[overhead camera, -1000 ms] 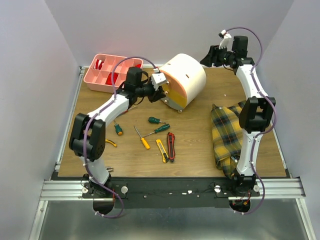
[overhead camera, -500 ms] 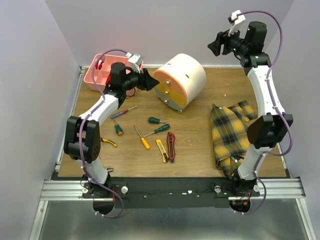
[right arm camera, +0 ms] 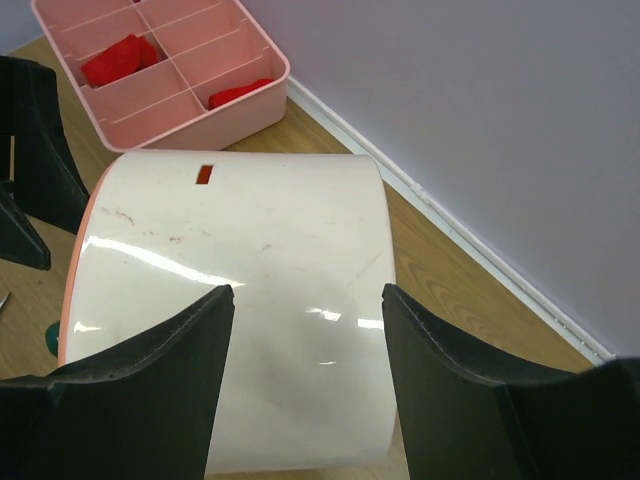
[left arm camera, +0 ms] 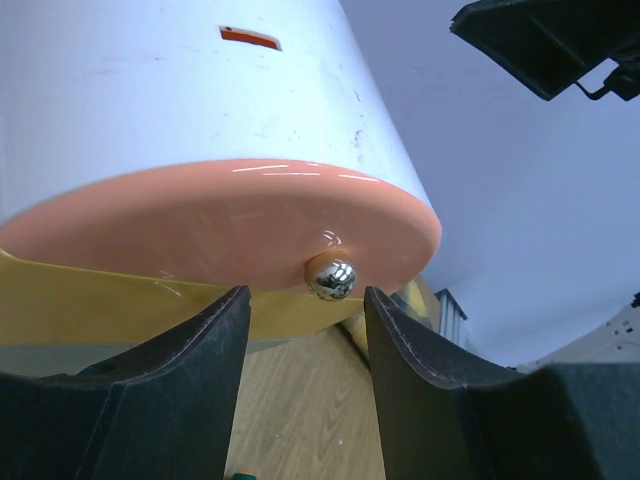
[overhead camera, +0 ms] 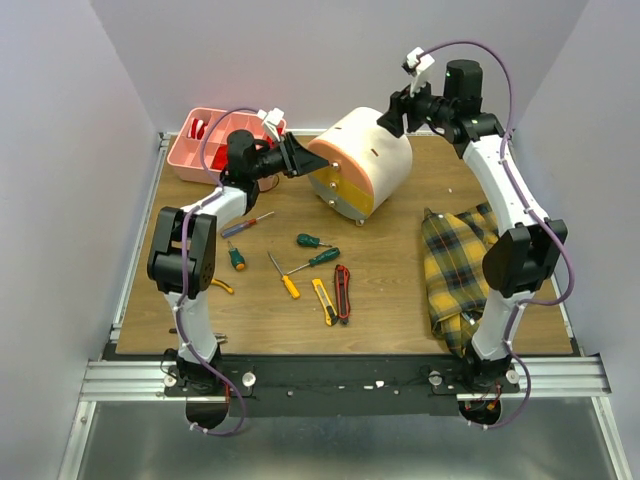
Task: Sort the tools into containers
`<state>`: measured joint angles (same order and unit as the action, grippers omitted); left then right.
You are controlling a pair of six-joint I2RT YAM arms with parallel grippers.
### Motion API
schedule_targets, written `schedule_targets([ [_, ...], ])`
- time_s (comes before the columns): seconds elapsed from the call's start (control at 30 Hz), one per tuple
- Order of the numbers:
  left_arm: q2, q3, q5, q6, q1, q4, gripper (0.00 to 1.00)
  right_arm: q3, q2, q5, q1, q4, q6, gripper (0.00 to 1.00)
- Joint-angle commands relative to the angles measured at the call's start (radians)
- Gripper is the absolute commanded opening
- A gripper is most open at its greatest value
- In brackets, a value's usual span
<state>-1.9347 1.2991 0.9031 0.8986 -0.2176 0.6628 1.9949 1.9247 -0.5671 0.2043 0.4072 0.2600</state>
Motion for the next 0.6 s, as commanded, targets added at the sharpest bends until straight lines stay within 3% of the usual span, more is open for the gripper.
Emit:
schedule_targets([
  [0.0, -0.013, 0.022, 0.068, 0.094, 0.0, 0.093, 0.58, -0.021, 0.0, 0.024, 0.021, 0.027, 0.044, 0.69],
  [0.23, -0.027, 0.035, 0.057, 0.094, -0.019, 0.083, 0.55, -0.041, 0.01, 0.055, 0.041, 0.025, 0.056, 0.7],
  [0.57, -0.049, 0.094, 0.013, -0.004, -0.057, -0.078, 0.52, -0.002, 0.045, 0.075, 0.061, 0.022, 0.061, 0.7],
])
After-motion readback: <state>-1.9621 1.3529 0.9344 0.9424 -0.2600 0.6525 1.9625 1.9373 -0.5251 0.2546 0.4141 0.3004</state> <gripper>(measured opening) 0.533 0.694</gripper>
